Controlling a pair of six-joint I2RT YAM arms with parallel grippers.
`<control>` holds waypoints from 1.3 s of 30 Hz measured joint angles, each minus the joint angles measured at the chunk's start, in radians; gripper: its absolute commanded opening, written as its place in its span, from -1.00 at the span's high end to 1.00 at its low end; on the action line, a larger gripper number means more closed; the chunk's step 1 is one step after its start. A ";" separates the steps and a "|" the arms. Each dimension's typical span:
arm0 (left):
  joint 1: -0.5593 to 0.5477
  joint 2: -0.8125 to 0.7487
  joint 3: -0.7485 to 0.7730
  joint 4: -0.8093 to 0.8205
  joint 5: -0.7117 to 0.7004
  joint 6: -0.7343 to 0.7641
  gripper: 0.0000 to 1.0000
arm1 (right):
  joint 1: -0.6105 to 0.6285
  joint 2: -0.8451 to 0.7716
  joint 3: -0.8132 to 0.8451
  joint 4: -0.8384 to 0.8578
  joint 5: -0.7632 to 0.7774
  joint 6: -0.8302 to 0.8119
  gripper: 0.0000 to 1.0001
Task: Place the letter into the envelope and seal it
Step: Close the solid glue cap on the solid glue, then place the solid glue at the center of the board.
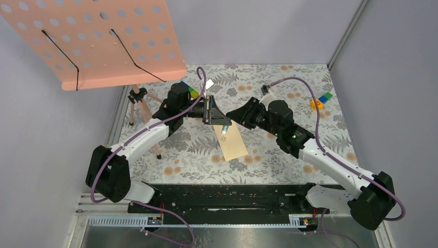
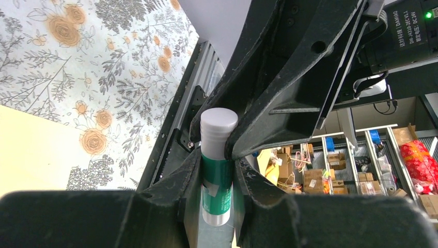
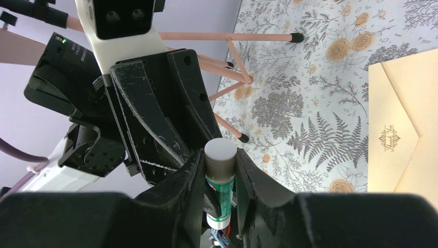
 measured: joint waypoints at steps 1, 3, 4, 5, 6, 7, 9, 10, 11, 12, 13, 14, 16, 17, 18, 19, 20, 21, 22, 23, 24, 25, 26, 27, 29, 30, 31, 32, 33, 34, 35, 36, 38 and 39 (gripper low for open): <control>0.000 0.000 0.002 0.002 0.005 -0.001 1.00 | 0.003 -0.002 0.013 -0.023 0.008 -0.009 0.84; 0.000 0.000 0.002 0.017 0.024 -0.003 1.00 | 0.014 -0.016 0.038 -0.081 0.029 -0.031 0.42; -0.002 0.000 0.002 0.027 0.039 -0.005 1.00 | 0.022 -0.029 0.048 -0.108 0.042 -0.041 0.16; -0.006 0.000 0.002 0.039 0.056 -0.005 1.00 | 0.029 -0.040 0.055 -0.129 0.051 -0.048 -0.11; -0.010 0.000 0.002 0.052 0.062 -0.008 1.00 | 0.037 -0.053 0.066 -0.159 0.055 -0.063 -0.29; -0.010 -0.002 0.001 0.058 0.070 -0.005 1.00 | 0.041 -0.064 0.074 -0.185 0.066 -0.068 -0.42; 0.001 -0.002 -0.001 0.094 0.009 -0.010 1.00 | 0.062 -0.088 0.100 -0.252 0.004 -0.084 -0.53; 0.010 -0.002 -0.002 0.108 -0.015 -0.012 1.00 | 0.091 -0.093 0.115 -0.282 -0.032 -0.092 -0.54; 0.018 -0.002 -0.002 0.121 -0.034 -0.013 1.00 | 0.110 -0.097 0.125 -0.301 -0.053 -0.098 -0.56; 0.025 -0.002 -0.002 0.134 -0.048 -0.013 1.00 | 0.126 -0.100 0.138 -0.329 -0.066 -0.106 -0.57; 0.029 -0.002 -0.002 0.143 -0.059 -0.013 1.00 | 0.130 -0.107 0.149 -0.357 -0.068 -0.113 -0.58; 0.031 -0.002 -0.003 0.149 -0.066 -0.011 1.00 | 0.128 -0.118 0.158 -0.385 -0.055 -0.121 -0.59; 0.031 -0.002 -0.008 0.147 -0.073 0.000 1.00 | 0.117 -0.153 0.163 -0.432 -0.010 -0.138 -0.60; 0.031 -0.002 -0.011 0.143 -0.076 0.005 1.00 | 0.110 -0.183 0.163 -0.463 0.026 -0.145 -0.59; 0.030 -0.002 -0.014 0.135 -0.078 0.011 1.00 | 0.100 -0.212 0.164 -0.492 0.066 -0.150 -0.59; 0.029 -0.002 -0.018 0.127 -0.081 0.017 1.00 | 0.087 -0.242 0.164 -0.525 0.113 -0.153 -0.60; 0.029 -0.002 -0.021 0.117 -0.085 0.026 1.00 | 0.071 -0.274 0.169 -0.568 0.167 -0.154 -0.63; 0.028 -0.002 -0.024 0.098 -0.095 0.038 1.00 | 0.051 -0.302 0.175 -0.611 0.222 -0.154 -0.63; 0.027 -0.002 -0.026 0.079 -0.104 0.048 1.00 | 0.018 -0.336 0.184 -0.668 0.291 -0.153 -0.64; 0.026 -0.002 -0.026 0.056 -0.115 0.061 1.00 | -0.006 -0.354 0.187 -0.701 0.330 -0.153 -0.64; 0.021 -0.002 -0.026 0.032 -0.132 0.076 1.00 | -0.038 -0.375 0.188 -0.737 0.364 -0.154 -0.65; 0.017 -0.002 -0.025 0.005 -0.153 0.094 1.00 | -0.074 -0.397 0.188 -0.778 0.393 -0.156 -0.67; 0.010 -0.001 -0.023 -0.025 -0.177 0.116 1.00 | -0.101 -0.412 0.188 -0.809 0.415 -0.158 -0.69; -0.002 0.003 -0.016 -0.056 -0.202 0.132 1.00 | -0.126 -0.425 0.188 -0.839 0.436 -0.162 -0.71; -0.038 0.031 0.016 -0.105 -0.264 0.160 1.00 | -0.160 -0.440 0.188 -0.892 0.470 -0.175 -0.72; -0.060 0.053 0.039 -0.121 -0.300 0.168 1.00 | -0.173 -0.440 0.188 -0.914 0.477 -0.182 -0.73; -0.087 0.088 0.073 -0.143 -0.346 0.175 1.00 | -0.189 -0.435 0.189 -0.940 0.482 -0.190 -0.73; -0.111 0.121 0.104 -0.159 -0.391 0.178 1.00 | -0.201 -0.424 0.192 -0.966 0.484 -0.196 -0.73; -0.134 0.164 0.140 -0.179 -0.449 0.179 1.00 | -0.210 -0.414 0.194 -0.986 0.486 -0.201 -0.74; -0.149 0.196 0.165 -0.193 -0.493 0.178 1.00 | -0.216 -0.402 0.198 -1.008 0.488 -0.205 -0.74; -0.168 0.242 0.200 -0.227 -0.562 0.177 1.00 | -0.221 -0.394 0.203 -1.030 0.491 -0.208 -0.74; -0.175 0.271 0.217 -0.247 -0.608 0.176 1.00 | -0.222 -0.390 0.206 -1.044 0.491 -0.210 -0.74; -0.180 0.330 0.253 -0.309 -0.718 0.182 1.00 | -0.223 -0.387 0.206 -1.066 0.491 -0.212 -0.73; -0.177 0.362 0.269 -0.356 -0.794 0.195 1.00 | -0.223 -0.392 0.206 -1.073 0.491 -0.212 -0.73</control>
